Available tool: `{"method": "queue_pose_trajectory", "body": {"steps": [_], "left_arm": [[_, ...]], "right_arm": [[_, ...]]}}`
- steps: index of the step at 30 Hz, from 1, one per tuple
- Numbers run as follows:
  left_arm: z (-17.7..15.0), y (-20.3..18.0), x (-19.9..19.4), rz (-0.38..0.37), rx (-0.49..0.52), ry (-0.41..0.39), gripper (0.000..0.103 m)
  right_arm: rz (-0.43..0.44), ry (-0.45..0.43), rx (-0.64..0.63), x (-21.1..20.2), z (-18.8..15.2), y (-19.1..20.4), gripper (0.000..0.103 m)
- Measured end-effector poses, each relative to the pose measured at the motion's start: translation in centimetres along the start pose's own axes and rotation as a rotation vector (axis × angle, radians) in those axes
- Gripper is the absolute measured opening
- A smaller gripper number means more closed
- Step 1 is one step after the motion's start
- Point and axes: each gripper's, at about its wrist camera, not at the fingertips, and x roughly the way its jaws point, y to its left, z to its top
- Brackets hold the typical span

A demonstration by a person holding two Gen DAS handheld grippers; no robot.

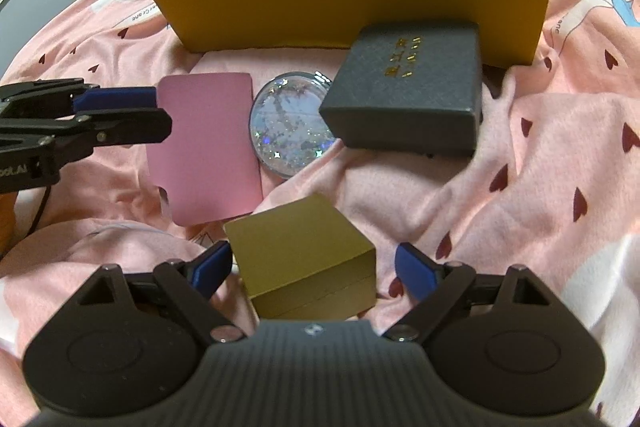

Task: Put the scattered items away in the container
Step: 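Grasp the pink card holder with the left gripper while the right gripper approaches the gold box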

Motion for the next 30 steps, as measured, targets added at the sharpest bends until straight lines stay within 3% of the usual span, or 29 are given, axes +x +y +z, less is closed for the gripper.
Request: {"method": "queue_pose_trajectory", "body": {"steps": [5, 9, 16, 19, 23, 30], "left_arm": [[0.1, -0.7, 0.4, 0.069, -0.003, -0.002, 0.016], [-0.1, 0.6, 0.9, 0.164, -0.087, 0.008, 0.016], [-0.8, 2.7, 1.9, 0.236, -0.162, 0.051, 0.016], [-0.9, 2.9, 2.1, 0.247, -0.173, 0.074, 0.026], [-1.1, 3.3, 2.1, 0.259, -0.205, 0.138, 0.051], [-2.0, 4.6, 2.6, 0.168, -0.294, 0.208, 0.052]], "right_arm": [[-0.002, -0.006, -0.002, -0.2, 0.0, -0.1, 0.087], [-0.002, -0.007, -0.002, -0.3, 0.1, -0.2, 0.087], [-0.001, -0.008, 0.001, -0.3, 0.0, -0.3, 0.087], [0.002, -0.008, 0.002, -0.4, 0.0, -0.4, 0.087], [0.003, -0.007, 0.003, -0.4, 0.0, -0.4, 0.087], [0.002, -0.007, 0.001, -0.4, 0.0, -0.5, 0.087]]}}
